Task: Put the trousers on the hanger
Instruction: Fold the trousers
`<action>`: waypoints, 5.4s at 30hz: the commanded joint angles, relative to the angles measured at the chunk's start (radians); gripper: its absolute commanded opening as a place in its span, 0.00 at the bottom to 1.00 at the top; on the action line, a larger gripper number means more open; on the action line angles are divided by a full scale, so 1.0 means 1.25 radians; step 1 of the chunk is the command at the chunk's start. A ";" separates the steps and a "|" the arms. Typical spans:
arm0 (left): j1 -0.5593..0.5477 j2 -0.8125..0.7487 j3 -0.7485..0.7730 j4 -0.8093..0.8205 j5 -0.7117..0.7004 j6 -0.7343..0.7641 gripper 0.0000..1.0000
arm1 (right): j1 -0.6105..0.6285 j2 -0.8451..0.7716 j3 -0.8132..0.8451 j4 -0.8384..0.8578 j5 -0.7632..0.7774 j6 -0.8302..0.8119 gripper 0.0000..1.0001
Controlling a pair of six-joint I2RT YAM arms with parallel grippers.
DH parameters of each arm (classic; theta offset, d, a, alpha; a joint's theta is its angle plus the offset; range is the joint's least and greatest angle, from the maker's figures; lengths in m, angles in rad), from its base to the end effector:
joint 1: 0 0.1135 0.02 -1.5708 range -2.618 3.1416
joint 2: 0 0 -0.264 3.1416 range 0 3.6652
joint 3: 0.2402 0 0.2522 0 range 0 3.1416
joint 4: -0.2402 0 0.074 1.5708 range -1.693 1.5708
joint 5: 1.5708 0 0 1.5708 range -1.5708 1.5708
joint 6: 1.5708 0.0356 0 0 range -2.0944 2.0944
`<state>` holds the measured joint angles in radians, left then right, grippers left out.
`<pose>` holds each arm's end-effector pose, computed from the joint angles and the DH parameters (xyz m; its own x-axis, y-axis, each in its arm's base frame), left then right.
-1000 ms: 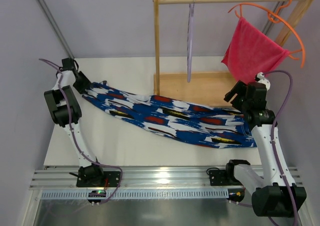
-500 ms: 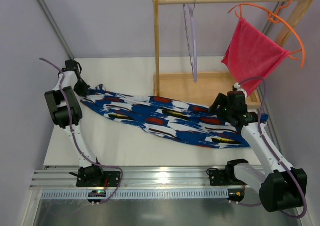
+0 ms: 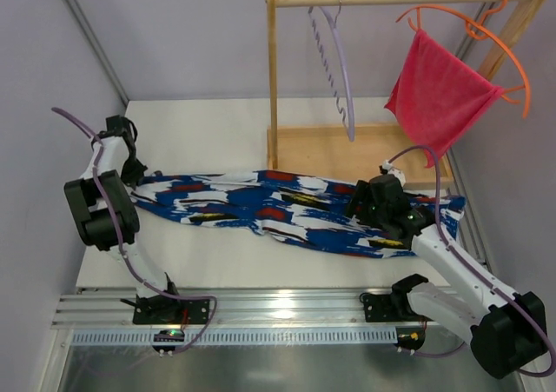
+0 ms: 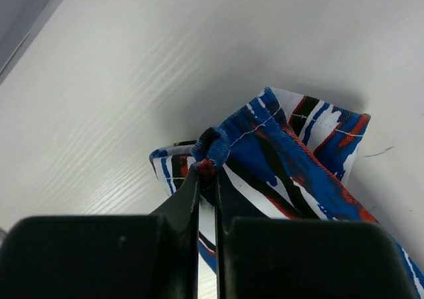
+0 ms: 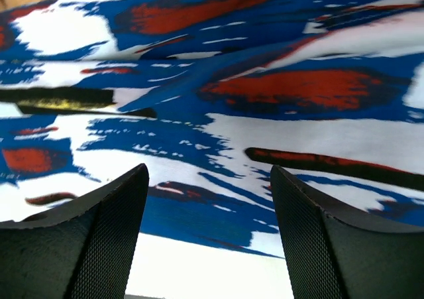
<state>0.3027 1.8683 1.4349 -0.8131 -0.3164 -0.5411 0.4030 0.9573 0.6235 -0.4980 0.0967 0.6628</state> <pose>0.3587 0.1236 0.2153 -0.5809 -0.6942 -0.4250 -0.7900 0.6067 0.0887 0.1787 0.0725 0.2249 -0.7393 0.3506 -0.5749 0.1578 0.9202 0.3582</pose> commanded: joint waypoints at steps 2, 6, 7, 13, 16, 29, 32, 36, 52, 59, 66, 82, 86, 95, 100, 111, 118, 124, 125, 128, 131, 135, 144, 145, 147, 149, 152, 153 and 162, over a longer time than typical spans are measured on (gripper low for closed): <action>0.039 -0.097 -0.063 -0.029 -0.062 0.003 0.00 | 0.002 -0.045 0.050 -0.129 0.186 0.120 0.76; 0.077 -0.156 -0.099 -0.036 -0.063 0.023 0.00 | -0.006 -0.043 0.112 -0.291 0.392 0.283 0.79; 0.090 -0.168 -0.112 -0.033 -0.060 0.024 0.00 | -0.035 -0.042 0.118 -0.328 0.428 0.334 0.80; 0.095 -0.210 -0.154 -0.033 -0.038 -0.011 0.00 | -0.313 -0.041 0.111 -0.326 0.383 0.312 0.81; 0.094 -0.220 -0.189 -0.015 -0.050 -0.028 0.00 | -0.463 -0.043 0.079 -0.316 0.390 0.293 0.80; 0.100 -0.210 -0.129 -0.065 -0.067 -0.086 0.00 | -0.665 0.054 -0.013 -0.203 0.363 0.271 0.80; 0.100 -0.210 -0.138 -0.059 -0.077 -0.086 0.00 | -0.682 0.099 -0.034 -0.141 0.347 0.263 0.77; 0.105 -0.206 -0.162 -0.051 -0.081 -0.085 0.00 | -0.693 0.139 -0.036 -0.094 0.336 0.250 0.37; 0.160 -0.250 -0.208 -0.059 -0.091 -0.094 0.16 | -0.838 0.079 0.050 -0.264 0.377 0.153 0.34; 0.151 -0.286 -0.121 -0.038 0.039 -0.076 0.72 | -0.838 0.078 0.208 -0.306 0.222 0.086 0.60; 0.072 -0.258 -0.115 0.004 0.145 -0.042 0.73 | -0.774 0.262 0.384 -0.355 0.153 0.118 0.64; 0.077 -0.236 -0.164 0.026 0.059 -0.111 0.73 | -0.697 0.507 0.422 -0.307 0.193 0.229 0.68; 0.105 -0.221 -0.162 -0.020 0.009 -0.205 0.72 | -0.697 0.528 0.406 -0.275 0.195 0.209 0.52; 0.105 -0.223 -0.178 -0.049 -0.031 -0.233 0.67 | -0.697 0.469 0.345 -0.252 0.268 0.183 0.04; 0.106 -0.217 -0.207 -0.042 -0.090 -0.215 0.66 | -0.716 0.420 0.332 -0.234 0.287 0.178 0.04; 0.106 -0.189 -0.244 -0.006 -0.053 -0.213 0.65 | -0.716 0.417 0.328 -0.225 0.275 0.156 0.04; 0.108 -0.147 -0.239 -0.011 -0.085 -0.220 0.51 | -0.716 0.406 0.318 -0.213 0.261 0.145 0.04; 0.106 -0.150 -0.244 -0.008 -0.070 -0.222 0.01 | -0.718 0.394 0.320 -0.213 0.259 0.136 0.04; 0.108 -0.170 -0.237 -0.015 -0.073 -0.224 0.01 | -0.716 0.391 0.323 -0.214 0.260 0.139 0.04; 0.106 -0.216 -0.210 -0.031 -0.103 -0.215 0.01 | -0.718 0.380 0.333 -0.230 0.264 0.134 0.04; 0.106 -0.275 -0.181 -0.040 -0.120 -0.203 0.01 | -0.718 0.358 0.356 -0.256 0.277 0.137 0.04; 0.108 -0.326 -0.163 -0.045 -0.116 -0.197 0.01 | -0.718 0.307 0.357 -0.261 0.263 0.126 0.04; 0.108 -0.364 -0.178 -0.022 -0.092 -0.155 0.00 | -0.721 0.178 0.366 -0.286 0.299 0.094 0.04; 0.106 -0.370 -0.183 -0.015 -0.076 -0.150 0.01 | -0.722 0.166 0.365 -0.283 0.302 0.092 0.04; 0.108 -0.394 -0.202 0.015 -0.064 -0.139 0.01 | -0.724 0.148 0.357 -0.279 0.304 0.094 0.04; 0.108 -0.410 -0.224 0.037 -0.048 -0.138 0.06 | -0.724 0.134 0.349 -0.277 0.306 0.094 0.04; 0.106 -0.404 -0.253 0.071 -0.021 -0.137 0.15 | -0.725 0.137 0.345 -0.278 0.312 0.092 0.04; 0.108 -0.384 -0.262 0.081 -0.012 -0.140 0.12 | -0.726 0.140 0.345 -0.279 0.312 0.091 0.04; 0.108 -0.274 -0.252 0.134 0.093 -0.106 0.40 | -0.727 0.147 0.347 -0.267 0.312 0.080 0.04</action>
<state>0.4332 1.5295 1.1088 -0.7017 -0.2157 -0.7029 -0.4995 1.1416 1.0248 -0.8864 0.4355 0.7830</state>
